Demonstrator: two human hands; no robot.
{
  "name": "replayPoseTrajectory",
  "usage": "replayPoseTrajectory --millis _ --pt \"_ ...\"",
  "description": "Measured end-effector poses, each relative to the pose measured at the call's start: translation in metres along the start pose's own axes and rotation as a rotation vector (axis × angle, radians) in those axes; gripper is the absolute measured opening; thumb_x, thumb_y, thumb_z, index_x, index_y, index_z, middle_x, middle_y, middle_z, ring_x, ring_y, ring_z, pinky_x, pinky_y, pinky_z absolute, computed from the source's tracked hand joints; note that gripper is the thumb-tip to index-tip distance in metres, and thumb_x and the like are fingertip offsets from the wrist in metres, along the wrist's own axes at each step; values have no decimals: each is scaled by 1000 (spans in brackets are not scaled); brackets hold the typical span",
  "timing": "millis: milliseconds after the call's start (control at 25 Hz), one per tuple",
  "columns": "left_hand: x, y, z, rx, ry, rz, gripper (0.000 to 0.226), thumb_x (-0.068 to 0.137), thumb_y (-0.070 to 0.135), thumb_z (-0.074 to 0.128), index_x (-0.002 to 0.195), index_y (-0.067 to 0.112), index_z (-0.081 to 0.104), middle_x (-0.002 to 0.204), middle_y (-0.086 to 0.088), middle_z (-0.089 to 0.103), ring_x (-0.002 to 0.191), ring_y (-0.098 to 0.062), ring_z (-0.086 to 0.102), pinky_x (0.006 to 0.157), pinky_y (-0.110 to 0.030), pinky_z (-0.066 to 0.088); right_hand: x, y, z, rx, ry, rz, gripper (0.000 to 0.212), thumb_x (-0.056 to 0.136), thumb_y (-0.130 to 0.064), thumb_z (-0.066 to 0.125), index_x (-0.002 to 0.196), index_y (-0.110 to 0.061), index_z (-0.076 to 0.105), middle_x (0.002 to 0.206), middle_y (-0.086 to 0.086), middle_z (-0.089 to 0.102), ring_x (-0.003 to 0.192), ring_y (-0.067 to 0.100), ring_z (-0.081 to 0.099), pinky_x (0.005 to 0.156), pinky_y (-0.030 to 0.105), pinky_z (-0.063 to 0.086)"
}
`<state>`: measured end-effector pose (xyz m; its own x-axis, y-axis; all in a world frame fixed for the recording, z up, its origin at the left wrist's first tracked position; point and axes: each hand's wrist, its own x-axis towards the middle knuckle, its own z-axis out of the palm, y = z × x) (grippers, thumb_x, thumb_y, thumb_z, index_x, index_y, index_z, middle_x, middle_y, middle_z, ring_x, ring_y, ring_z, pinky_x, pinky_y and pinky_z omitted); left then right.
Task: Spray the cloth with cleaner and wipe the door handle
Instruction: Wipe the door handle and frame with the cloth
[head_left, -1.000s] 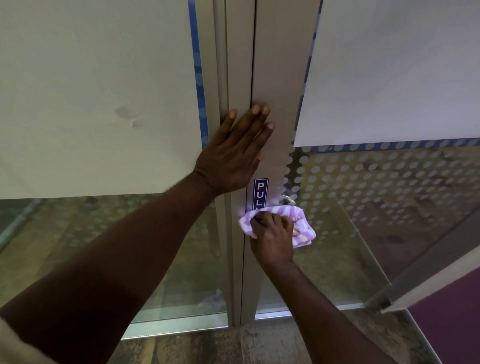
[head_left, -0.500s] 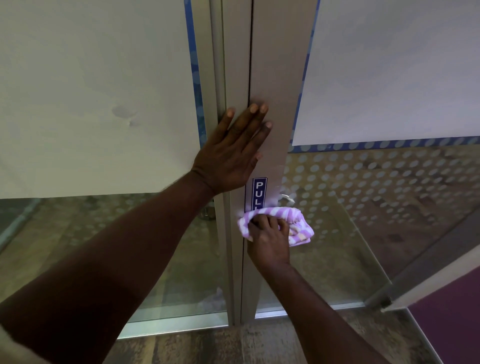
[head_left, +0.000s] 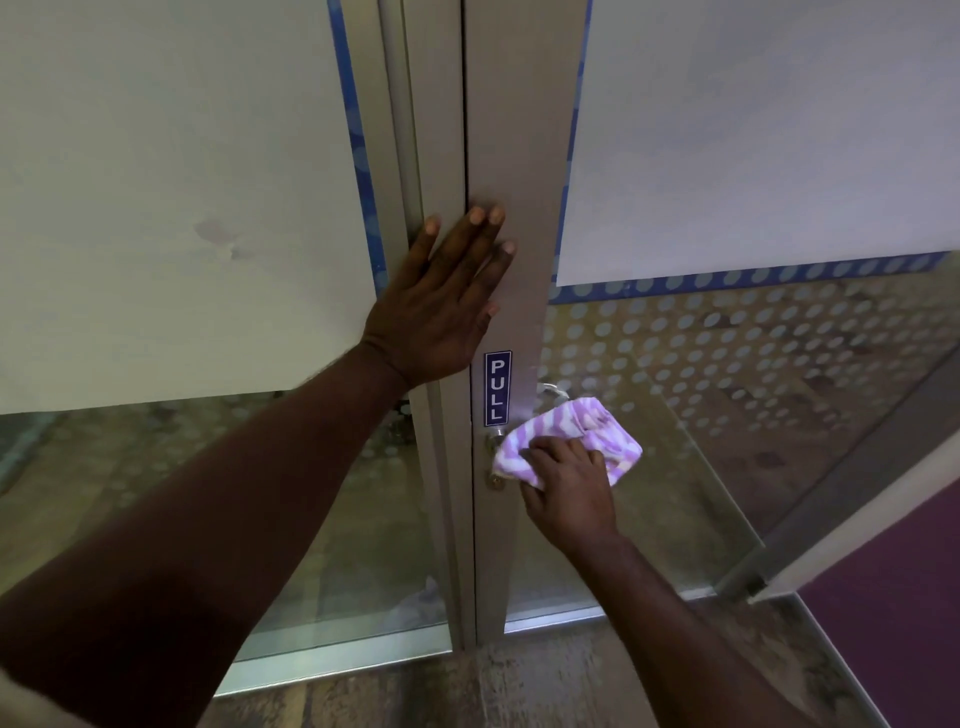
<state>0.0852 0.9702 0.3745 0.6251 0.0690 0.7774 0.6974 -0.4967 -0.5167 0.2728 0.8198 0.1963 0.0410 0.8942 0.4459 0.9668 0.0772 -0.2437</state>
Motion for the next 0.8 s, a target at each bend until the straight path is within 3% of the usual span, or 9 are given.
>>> replayPoseTrajectory --millis 120,240,400,600,720,800 --pt "0 -1 0 -4 -6 0 61 108 31 45 161 4 35 167 -23 32 156 -38 29 131 -53 4 9 -43 22 83 7 26 41 77 -30 66 116 -19 75 117 5 72 102 33 67 84 46 50" --pt "0 1 -2 0 -14 3 60 108 31 45 161 4 36 167 -23 33 156 -38 31 130 -53 5 14 -57 33 78 10 59 45 67 -20 76 112 -18 75 117 6 71 107 33 66 88 45 45" --pt "0 0 -3 -4 -24 4 59 109 31 45 161 4 36 166 -23 34 156 -38 32 130 -54 7 2 -37 31 -76 -50 -16 42 61 -28 78 104 -27 75 112 -2 68 106 29 63 93 44 38" --pt "1 1 -4 4 -18 9 59 108 31 46 160 3 37 165 -23 36 154 -38 34 130 -54 8 -14 -1 21 6 81 -62 34 64 -32 76 97 -25 74 108 0 69 101 29 63 83 43 42" --pt "1 2 -3 5 -5 2 60 108 31 47 160 3 37 165 -23 36 155 -39 33 130 -54 8 -19 32 11 72 179 97 32 71 -23 71 102 -16 77 113 6 71 104 31 65 83 45 50" --pt "1 2 -1 4 2 -4 61 108 31 47 160 4 36 166 -23 35 155 -38 32 130 -54 6 -14 40 13 236 214 225 30 80 -15 69 110 -11 75 119 8 68 111 28 61 89 36 50"
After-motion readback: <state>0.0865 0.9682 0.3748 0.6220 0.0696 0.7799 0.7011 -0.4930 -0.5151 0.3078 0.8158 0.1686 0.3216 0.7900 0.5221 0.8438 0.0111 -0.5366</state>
